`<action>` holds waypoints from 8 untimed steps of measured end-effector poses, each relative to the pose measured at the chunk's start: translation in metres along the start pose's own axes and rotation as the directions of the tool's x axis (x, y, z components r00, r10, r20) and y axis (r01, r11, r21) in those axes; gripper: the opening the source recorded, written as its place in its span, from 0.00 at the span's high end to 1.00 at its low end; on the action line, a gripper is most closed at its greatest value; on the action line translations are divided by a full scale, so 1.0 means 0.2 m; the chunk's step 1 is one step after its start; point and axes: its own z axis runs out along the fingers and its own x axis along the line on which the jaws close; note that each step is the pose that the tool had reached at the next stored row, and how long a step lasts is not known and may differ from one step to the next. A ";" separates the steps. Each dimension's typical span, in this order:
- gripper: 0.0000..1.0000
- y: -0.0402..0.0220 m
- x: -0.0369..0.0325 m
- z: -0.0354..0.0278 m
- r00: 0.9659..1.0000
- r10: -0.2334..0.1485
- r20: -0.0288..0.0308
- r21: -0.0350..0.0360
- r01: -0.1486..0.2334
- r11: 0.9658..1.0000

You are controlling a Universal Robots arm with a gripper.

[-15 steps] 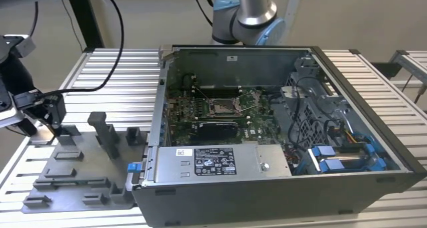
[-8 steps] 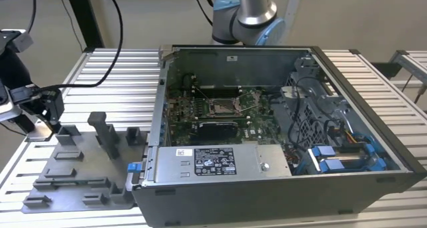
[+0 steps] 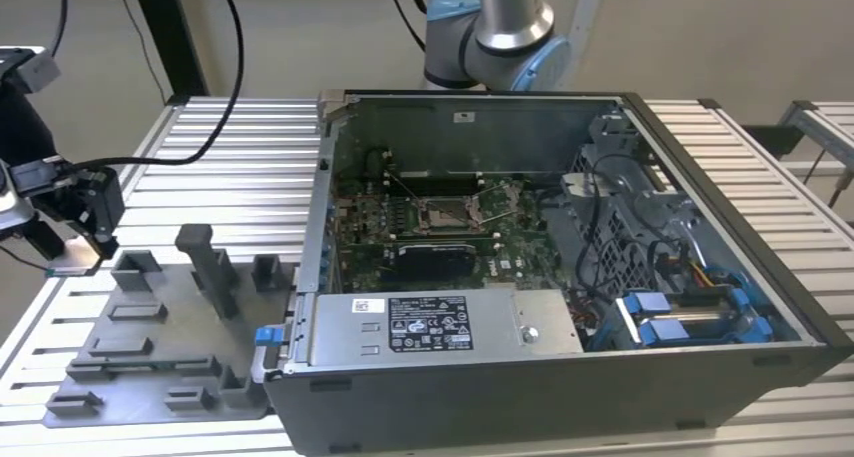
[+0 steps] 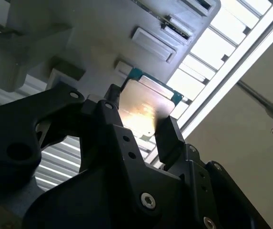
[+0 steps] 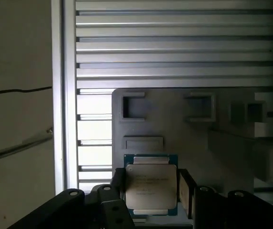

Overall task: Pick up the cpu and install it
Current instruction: 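Place the cpu into insertion slot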

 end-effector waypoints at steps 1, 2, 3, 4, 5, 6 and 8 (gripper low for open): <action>1.00 0.000 0.000 0.000 1.000 0.000 0.000 0.000 0.000 1.000; 1.00 0.000 0.000 0.000 1.000 0.000 0.000 0.000 0.000 1.000; 1.00 0.000 0.000 -0.001 1.000 -0.001 0.000 0.000 0.001 1.000; 1.00 0.000 0.000 -0.001 1.000 -0.001 0.000 0.000 0.001 1.000; 1.00 0.000 0.000 -0.001 1.000 -0.001 0.000 0.000 0.001 1.000; 1.00 0.000 0.000 -0.001 1.000 -0.001 0.000 0.000 0.001 1.000; 1.00 0.000 0.000 -0.001 1.000 -0.002 0.000 0.000 0.002 1.000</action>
